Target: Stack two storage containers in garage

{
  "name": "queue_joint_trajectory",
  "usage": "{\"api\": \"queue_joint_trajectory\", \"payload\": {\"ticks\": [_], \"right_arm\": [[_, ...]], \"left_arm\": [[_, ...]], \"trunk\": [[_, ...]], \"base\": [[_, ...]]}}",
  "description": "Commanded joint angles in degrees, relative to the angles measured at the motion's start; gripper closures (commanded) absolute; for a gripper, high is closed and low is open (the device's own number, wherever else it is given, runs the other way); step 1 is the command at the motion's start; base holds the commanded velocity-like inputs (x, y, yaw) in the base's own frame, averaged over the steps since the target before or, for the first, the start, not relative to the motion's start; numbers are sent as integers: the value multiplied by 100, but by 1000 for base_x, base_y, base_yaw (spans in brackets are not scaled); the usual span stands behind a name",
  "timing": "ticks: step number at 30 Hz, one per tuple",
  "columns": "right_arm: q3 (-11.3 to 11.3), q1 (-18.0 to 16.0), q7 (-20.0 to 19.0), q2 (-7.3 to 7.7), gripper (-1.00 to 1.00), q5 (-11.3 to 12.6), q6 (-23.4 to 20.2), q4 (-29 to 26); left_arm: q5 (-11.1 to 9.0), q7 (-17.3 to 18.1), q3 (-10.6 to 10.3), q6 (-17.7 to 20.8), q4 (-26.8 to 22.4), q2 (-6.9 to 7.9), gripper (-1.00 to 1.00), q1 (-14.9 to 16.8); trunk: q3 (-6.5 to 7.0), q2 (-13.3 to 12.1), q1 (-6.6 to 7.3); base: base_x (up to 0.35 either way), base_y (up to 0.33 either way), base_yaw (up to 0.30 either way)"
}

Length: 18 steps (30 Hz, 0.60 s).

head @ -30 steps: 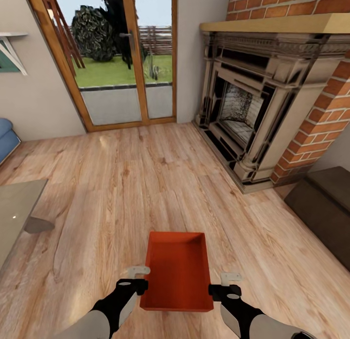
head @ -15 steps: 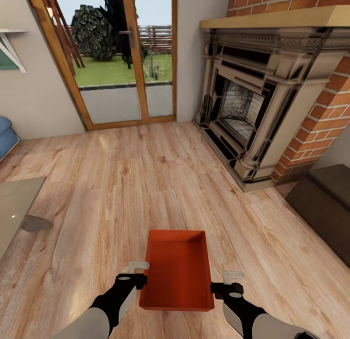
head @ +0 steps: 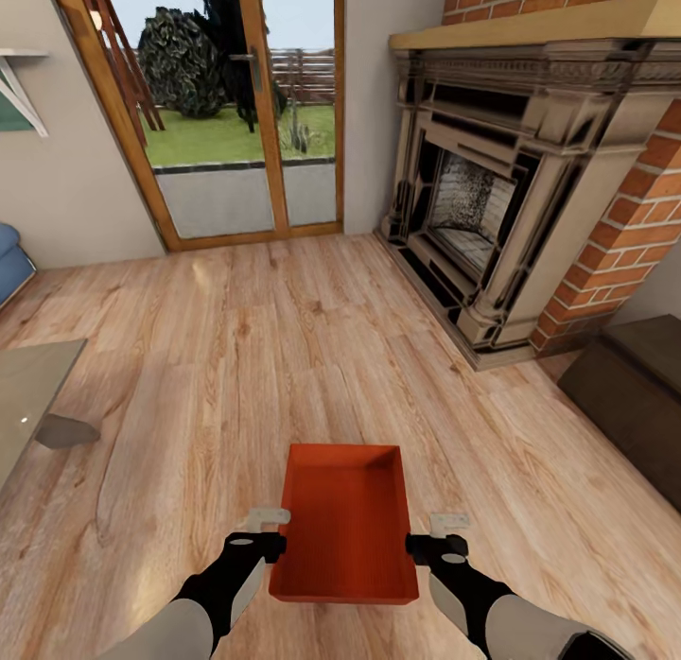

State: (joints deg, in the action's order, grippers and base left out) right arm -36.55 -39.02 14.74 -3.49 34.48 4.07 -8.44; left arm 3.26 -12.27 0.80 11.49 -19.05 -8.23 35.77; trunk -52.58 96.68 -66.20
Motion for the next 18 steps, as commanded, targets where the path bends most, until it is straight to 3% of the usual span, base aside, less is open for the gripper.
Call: {"api": "queue_joint_trajectory", "payload": {"ticks": [1,18], "right_arm": [[-48,-6,19,-8,-100,60,28,5],[-54,-9,19,-22,-100,59,50,9]], "left_arm": [[34,-12,8,37,-11,-3,-100,0],[34,-9,8,36,-12,-3,-100,0]], "trunk": [[-22,43,-22],[-328,725,-395]], "base": [[0,0,0],[0,0,0]]}}
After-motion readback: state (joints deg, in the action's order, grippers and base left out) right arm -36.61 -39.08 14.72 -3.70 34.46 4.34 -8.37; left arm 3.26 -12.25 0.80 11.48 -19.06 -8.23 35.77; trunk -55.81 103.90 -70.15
